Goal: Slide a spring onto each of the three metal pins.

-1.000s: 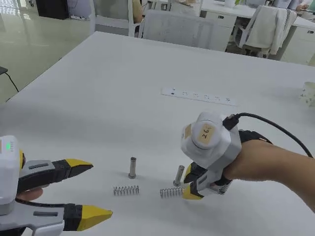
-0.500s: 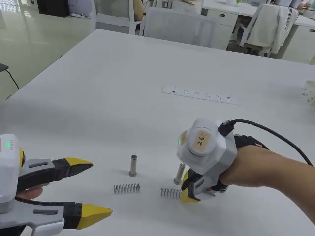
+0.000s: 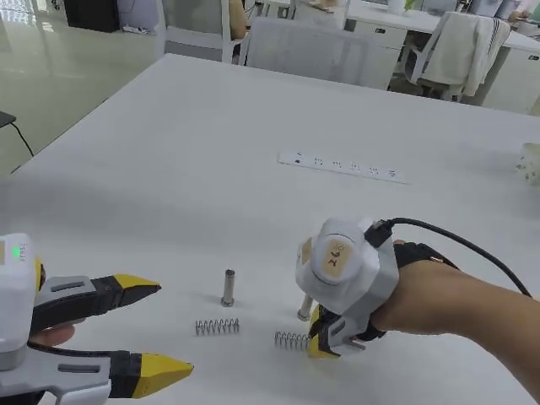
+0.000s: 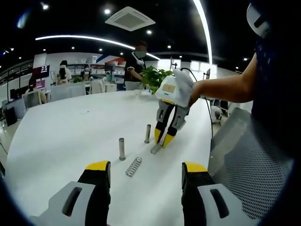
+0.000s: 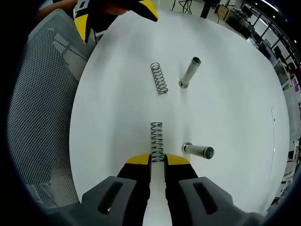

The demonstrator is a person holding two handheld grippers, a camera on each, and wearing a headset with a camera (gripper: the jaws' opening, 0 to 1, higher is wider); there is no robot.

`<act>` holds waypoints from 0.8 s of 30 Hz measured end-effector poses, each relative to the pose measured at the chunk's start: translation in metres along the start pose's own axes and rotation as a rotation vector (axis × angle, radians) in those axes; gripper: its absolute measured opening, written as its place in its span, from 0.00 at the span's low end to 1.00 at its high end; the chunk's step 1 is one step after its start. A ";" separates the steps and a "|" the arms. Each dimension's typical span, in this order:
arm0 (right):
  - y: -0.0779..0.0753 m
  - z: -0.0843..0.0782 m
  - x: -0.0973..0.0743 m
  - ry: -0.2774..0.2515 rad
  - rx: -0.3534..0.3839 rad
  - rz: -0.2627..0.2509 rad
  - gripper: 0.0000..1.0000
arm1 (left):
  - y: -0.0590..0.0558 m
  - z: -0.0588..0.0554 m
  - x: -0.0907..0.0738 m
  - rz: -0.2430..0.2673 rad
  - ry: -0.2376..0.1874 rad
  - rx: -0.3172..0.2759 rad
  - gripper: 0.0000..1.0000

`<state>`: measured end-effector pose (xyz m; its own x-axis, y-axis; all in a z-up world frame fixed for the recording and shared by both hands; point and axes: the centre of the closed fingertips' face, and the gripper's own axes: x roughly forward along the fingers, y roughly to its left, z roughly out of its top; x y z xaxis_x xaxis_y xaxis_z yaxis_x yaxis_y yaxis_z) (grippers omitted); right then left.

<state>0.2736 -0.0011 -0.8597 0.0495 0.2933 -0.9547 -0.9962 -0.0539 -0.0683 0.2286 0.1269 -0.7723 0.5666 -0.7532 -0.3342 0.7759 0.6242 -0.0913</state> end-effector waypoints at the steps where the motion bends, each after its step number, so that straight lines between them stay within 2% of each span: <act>1: 0.002 0.001 -0.002 -0.004 0.006 0.007 0.08 | -0.001 0.000 0.000 -0.001 0.000 0.001 0.56; 13: 0.013 0.008 -0.026 -0.015 0.009 0.013 0.08 | -0.016 0.001 0.010 -0.067 0.022 0.036 0.53; 20: 0.022 0.016 -0.044 -0.027 -0.001 0.023 0.08 | -0.025 0.006 0.019 -0.116 0.026 0.064 0.49; 24: 0.028 0.026 -0.054 -0.047 -0.011 0.032 0.08 | -0.031 0.010 0.024 -0.145 0.023 0.081 0.46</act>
<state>0.2409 0.0059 -0.8028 0.0140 0.3355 -0.9419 -0.9964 -0.0743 -0.0412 0.2204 0.0875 -0.7681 0.4413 -0.8287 -0.3443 0.8694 0.4898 -0.0646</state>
